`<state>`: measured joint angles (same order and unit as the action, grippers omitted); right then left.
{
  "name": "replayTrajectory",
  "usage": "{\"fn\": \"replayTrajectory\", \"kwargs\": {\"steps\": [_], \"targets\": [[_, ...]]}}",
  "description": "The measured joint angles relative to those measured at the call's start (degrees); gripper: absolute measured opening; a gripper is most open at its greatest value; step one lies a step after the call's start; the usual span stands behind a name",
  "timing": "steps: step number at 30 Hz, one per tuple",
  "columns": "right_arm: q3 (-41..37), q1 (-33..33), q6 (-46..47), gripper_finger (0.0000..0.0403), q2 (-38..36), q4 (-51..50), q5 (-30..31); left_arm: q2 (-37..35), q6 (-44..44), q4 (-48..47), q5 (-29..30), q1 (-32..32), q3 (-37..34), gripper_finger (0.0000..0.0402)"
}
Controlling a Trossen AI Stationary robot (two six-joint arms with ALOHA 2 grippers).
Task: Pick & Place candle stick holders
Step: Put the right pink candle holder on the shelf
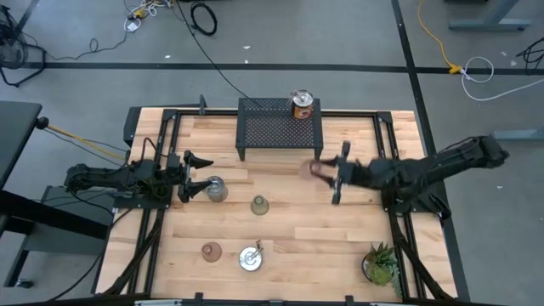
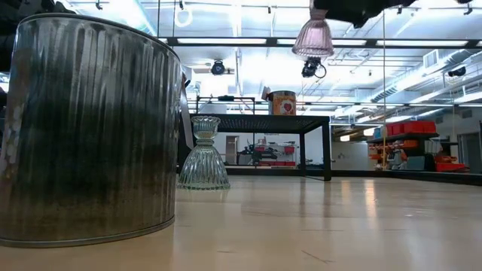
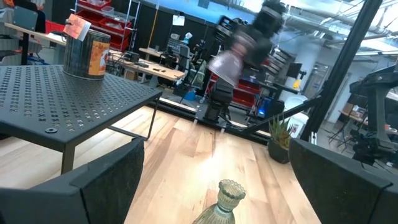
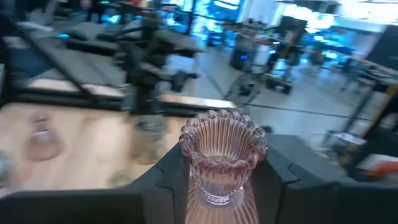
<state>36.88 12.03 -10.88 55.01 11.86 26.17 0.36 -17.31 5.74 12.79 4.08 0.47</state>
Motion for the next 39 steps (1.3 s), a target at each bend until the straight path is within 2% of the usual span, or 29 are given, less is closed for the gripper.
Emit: {"fn": "replayTrajectory", "kwargs": {"steps": [10, 20, 28, 34, 39], "targets": [[0.0, -20.4, 3.3, 0.0117, 1.4, 2.2, -15.5, 0.0, 0.1, 0.0, 0.0, 0.0, 0.0, 0.0399], [0.0, -33.0, 8.3, 0.0117, 10.8, 11.2, -26.6, 0.0, 1.4, 0.0, 0.0, 0.0, 0.0, 0.0399], [0.0, -38.0, 8.8, 0.0117, 18.1, 12.6, -27.2, 0.0, 1.5, 0.0, 0.0, 0.0, 0.0, 0.0399], [0.0, -40.7, 9.0, 0.0117, 19.3, 13.9, -27.2, 0.0, 1.5, 0.0, 0.0, 0.0, 0.0, 0.0399], [0.0, -41.3, 10.1, 0.0117, 19.3, 13.9, -29.5, 0.0, 1.5, 0.0, 0.0, 0.0, 0.0, 0.0399]]}}
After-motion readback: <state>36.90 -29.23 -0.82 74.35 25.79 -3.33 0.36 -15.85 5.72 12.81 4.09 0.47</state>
